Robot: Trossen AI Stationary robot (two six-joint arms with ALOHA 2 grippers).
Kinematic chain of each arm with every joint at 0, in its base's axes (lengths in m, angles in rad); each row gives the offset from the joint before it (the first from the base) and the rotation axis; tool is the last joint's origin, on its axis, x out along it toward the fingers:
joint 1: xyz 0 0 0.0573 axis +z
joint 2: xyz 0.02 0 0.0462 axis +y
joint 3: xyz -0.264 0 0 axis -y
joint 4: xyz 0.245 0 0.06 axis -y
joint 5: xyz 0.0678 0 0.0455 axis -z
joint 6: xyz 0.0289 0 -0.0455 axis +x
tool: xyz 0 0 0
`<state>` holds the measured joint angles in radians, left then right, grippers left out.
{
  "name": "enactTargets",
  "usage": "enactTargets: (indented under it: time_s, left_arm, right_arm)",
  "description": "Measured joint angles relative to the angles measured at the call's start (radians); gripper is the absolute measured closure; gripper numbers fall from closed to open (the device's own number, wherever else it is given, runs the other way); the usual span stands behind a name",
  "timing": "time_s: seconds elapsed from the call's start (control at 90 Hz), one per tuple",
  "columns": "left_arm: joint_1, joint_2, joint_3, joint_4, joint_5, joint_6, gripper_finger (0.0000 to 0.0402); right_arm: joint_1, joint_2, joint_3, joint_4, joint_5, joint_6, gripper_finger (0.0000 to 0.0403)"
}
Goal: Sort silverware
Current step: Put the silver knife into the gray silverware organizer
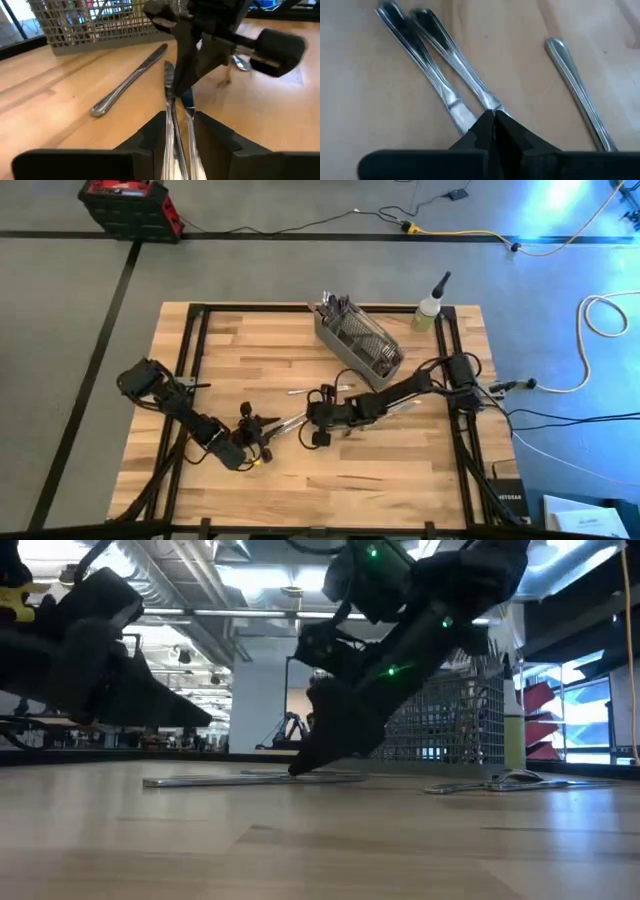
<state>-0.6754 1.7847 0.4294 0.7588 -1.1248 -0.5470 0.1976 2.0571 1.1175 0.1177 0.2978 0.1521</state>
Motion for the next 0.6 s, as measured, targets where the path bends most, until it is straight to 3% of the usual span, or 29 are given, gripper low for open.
enactTargets:
  time_s: [0.6]
  left_arm:
    - [0.001,0.000,0.000,-0.018,0.031,-0.030,0.0318]
  right_arm:
    - [0.034,0.001,0.000,0.031,0.009,-0.014,0.0403]
